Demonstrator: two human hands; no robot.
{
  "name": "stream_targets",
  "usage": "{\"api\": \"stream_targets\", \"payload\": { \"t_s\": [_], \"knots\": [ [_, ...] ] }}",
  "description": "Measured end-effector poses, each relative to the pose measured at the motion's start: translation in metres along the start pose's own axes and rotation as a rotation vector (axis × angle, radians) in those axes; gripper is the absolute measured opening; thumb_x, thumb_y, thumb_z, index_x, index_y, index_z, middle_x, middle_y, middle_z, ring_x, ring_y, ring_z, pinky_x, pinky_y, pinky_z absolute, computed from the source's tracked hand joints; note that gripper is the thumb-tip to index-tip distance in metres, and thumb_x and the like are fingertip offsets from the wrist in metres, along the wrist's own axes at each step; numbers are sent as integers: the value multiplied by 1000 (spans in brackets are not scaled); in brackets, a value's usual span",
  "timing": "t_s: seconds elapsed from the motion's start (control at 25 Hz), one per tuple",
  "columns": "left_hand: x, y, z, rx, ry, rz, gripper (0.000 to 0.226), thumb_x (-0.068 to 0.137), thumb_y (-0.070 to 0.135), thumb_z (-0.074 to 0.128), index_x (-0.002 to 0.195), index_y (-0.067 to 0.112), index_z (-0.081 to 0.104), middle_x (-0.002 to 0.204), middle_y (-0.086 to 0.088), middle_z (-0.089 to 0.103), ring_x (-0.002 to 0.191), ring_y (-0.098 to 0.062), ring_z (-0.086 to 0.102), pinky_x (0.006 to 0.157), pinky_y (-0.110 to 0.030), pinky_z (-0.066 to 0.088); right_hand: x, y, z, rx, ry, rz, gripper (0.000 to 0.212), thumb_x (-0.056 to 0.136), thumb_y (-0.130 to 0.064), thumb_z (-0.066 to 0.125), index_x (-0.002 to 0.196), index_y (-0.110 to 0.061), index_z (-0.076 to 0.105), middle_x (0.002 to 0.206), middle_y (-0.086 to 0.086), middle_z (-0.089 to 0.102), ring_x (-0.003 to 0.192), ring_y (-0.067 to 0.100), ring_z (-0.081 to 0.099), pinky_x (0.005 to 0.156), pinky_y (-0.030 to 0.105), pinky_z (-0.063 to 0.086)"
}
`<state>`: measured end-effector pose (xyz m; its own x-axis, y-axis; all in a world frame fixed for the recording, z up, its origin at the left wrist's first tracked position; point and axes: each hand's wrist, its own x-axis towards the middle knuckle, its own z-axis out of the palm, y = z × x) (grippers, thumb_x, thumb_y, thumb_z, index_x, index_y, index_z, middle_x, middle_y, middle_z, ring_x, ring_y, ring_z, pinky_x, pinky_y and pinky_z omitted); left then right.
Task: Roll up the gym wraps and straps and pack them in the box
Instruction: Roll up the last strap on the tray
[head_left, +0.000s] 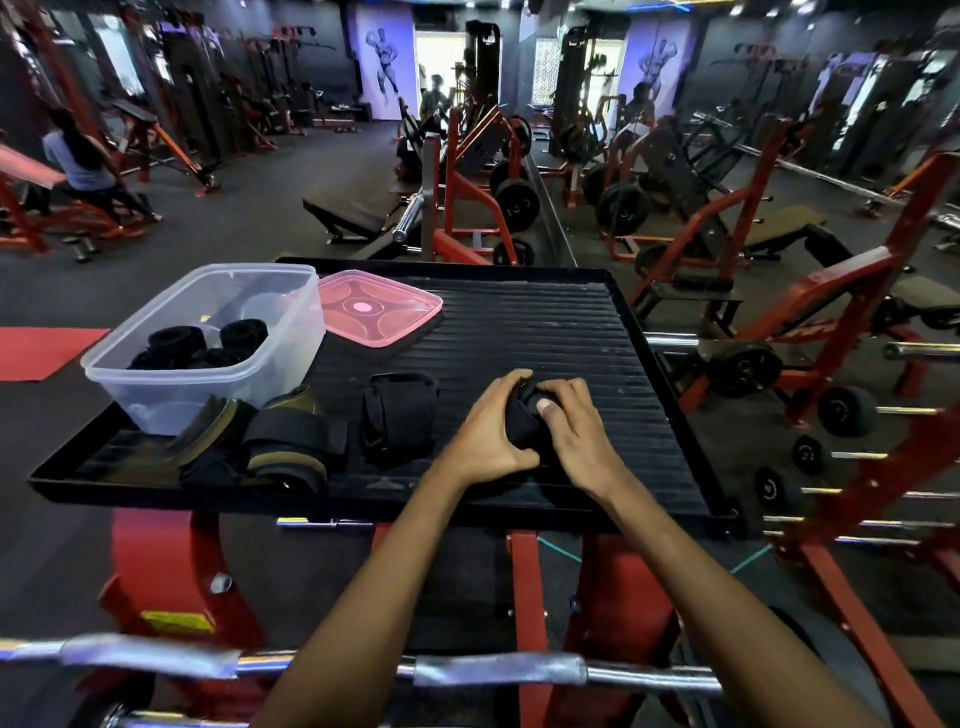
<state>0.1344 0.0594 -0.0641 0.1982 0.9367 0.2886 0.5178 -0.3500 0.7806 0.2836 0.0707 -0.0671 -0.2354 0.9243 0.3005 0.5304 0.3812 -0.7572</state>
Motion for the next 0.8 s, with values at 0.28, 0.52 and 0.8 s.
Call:
{"api": "stream_targets", "payload": {
  "t_s": [0.28, 0.52, 0.8],
  "knots": [
    [2, 1, 1, 10, -20, 77, 104, 61, 23, 76, 148, 22, 18, 139, 1, 37, 128, -16, 37, 109, -25, 29, -3, -3, -3, 298, 46, 117, 33, 86, -26, 54, 115, -15, 43, 111, -3, 46, 107, 11, 46, 90, 15, 36],
    [9, -6, 0, -448, 156, -352, 42, 91, 28, 58, 128, 11, 49, 123, -1, 54, 122, -17, 49, 95, -19, 33, 0, 5, -5, 613, 175, 153, 22, 86, -8, 64, 104, -20, 58, 106, 4, 61, 97, 10, 57, 86, 18, 45],
    [9, -4, 7, -374, 168, -268, 35, 101, 34, 34, 125, 14, 48, 121, 2, 52, 114, -12, 47, 97, -22, 31, -8, 2, -22, 1058, -206, 469, 25, 94, -16, 51, 118, -16, 57, 109, 2, 66, 101, 23, 62, 76, 36, 58]
  ]
}}
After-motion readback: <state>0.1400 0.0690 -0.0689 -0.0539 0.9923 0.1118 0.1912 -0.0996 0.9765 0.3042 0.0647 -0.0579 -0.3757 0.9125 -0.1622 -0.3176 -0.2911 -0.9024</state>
